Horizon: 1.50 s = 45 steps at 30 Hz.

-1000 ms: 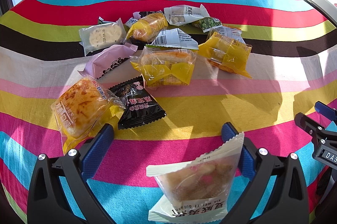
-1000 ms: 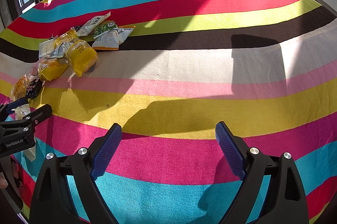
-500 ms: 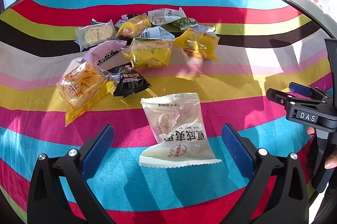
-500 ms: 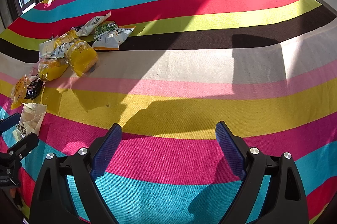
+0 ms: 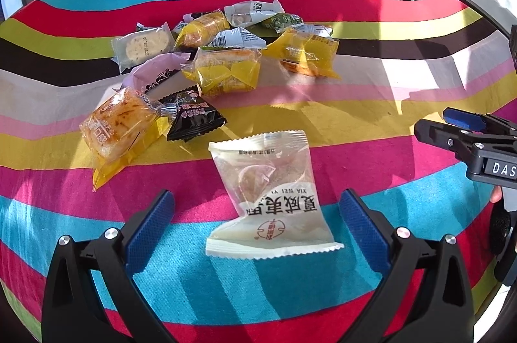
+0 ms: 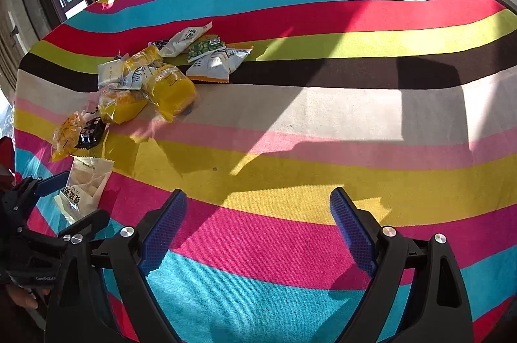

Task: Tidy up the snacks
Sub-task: 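Grasp the yellow bread bag from the snack pile with the right gripper, then carry the yellow bag with the right gripper toward the white box while left carries the pastry bag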

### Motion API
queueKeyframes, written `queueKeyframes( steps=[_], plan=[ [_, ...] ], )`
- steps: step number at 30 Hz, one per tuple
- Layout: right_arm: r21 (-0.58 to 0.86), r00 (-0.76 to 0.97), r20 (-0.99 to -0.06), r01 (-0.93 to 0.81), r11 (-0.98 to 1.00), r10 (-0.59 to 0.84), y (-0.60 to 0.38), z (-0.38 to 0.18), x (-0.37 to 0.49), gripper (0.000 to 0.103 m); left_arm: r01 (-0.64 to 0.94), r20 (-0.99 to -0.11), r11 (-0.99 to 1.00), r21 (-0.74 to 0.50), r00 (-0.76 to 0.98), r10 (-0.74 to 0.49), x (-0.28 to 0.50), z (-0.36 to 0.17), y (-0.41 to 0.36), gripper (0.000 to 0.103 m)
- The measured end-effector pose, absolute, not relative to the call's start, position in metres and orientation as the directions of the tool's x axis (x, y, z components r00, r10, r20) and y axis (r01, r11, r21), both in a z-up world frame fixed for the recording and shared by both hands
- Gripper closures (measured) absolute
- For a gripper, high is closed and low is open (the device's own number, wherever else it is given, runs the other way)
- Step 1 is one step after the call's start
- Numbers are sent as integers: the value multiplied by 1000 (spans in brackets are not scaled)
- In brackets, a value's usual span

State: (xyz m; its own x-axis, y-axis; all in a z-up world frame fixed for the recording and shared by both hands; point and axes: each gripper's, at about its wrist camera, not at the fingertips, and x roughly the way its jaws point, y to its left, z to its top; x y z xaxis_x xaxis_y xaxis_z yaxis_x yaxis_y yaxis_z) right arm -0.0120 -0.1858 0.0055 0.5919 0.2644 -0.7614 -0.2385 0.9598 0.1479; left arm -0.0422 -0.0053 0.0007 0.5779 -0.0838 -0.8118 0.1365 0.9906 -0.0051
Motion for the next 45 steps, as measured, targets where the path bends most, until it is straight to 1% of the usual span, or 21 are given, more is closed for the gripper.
queueKeyframes(
  steps=[3,5,9,11,12,13,14,15,16,18,25,29,32,34,36,37,39,45],
  plan=[
    [99,607,-737,-339,936,298,-153,20,7,16,134,-810,991,-9,580,-85,-43,1,-5,1],
    [71,595,-739,-396,916,314,-130,21,25,17,127,-810,992,-12,581,-84,-43,1,-4,1],
    [-20,589,-747,-483,875,308,-92,18,52,19,127,-811,992,-9,580,-82,-43,1,-4,1],
    [-64,582,-760,-511,857,291,-78,13,59,22,129,-814,992,8,576,-68,-43,0,-7,1],
    [-87,575,-771,-520,850,273,-73,9,61,30,129,-815,991,16,576,-62,-42,0,-8,1],
    [-103,573,-775,-528,843,265,-70,6,60,45,129,-815,992,15,576,-63,-42,0,-8,1],
    [-89,576,-764,-538,838,289,-72,7,57,52,129,-815,992,13,576,-64,-42,0,-8,1],
    [-80,579,-760,-536,841,297,-75,7,52,61,128,-815,992,12,576,-64,-42,0,-8,1],
    [-69,584,-754,-526,847,301,-80,8,47,64,128,-815,992,13,576,-64,-42,0,-8,1],
    [-46,603,-735,-499,865,309,-95,11,32,65,128,-815,992,13,576,-64,-42,-1,-8,1],
    [185,614,-674,-399,898,411,-171,8,-43,65,127,-815,992,13,576,-64,-42,-1,-8,1],
    [244,624,-660,-348,905,418,-199,2,-68,65,127,-814,992,14,577,-62,-42,-1,-7,1],
    [262,641,-638,-341,903,427,-204,6,-79,65,124,-814,992,19,578,-57,-42,0,-7,2],
    [265,642,-635,-341,902,430,-206,5,-82,64,124,-811,992,23,583,-54,-44,1,-9,6],
    [275,633,-639,-342,899,436,-206,3,-79,64,134,-801,991,29,596,-57,-51,2,-12,18],
    [281,635,-636,-337,898,438,-208,3,-79,64,136,-797,990,30,601,-59,-54,3,-14,21],
    [298,631,-632,-336,893,449,-210,2,-77,64,141,-790,990,29,609,-64,-60,5,-17,38],
    [319,641,-613,-334,887,462,-215,3,-78,64,133,-785,991,22,616,-65,-73,6,-18,39]
  ],
)
